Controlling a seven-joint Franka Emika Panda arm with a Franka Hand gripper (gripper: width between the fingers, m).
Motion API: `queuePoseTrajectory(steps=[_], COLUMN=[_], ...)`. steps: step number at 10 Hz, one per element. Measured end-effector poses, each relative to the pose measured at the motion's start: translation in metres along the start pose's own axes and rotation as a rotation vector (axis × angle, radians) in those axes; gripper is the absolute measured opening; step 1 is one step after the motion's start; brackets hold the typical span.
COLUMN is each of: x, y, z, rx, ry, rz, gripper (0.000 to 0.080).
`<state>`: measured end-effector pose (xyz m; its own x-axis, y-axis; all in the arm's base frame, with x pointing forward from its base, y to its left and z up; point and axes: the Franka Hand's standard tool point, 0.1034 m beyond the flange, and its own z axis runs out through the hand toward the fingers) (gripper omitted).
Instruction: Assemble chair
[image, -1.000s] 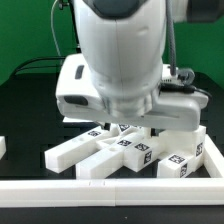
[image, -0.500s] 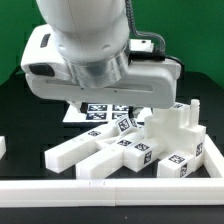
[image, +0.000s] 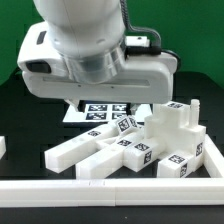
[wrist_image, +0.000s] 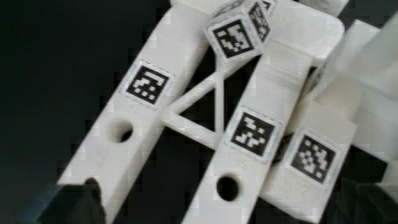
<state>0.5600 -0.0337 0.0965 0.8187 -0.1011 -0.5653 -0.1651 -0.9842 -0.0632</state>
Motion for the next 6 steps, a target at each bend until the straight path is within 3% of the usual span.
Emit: queuePoseTrajectory(steps=[3, 6], x=[-0.028, -0.03], y=[0.005, 0.006], z=[0.002, 0.005], rx=[0.021, 0.011], ry=[0.013, 0.057], rz=[-0.281, -0.469], gripper=[0.0649, 0.0649])
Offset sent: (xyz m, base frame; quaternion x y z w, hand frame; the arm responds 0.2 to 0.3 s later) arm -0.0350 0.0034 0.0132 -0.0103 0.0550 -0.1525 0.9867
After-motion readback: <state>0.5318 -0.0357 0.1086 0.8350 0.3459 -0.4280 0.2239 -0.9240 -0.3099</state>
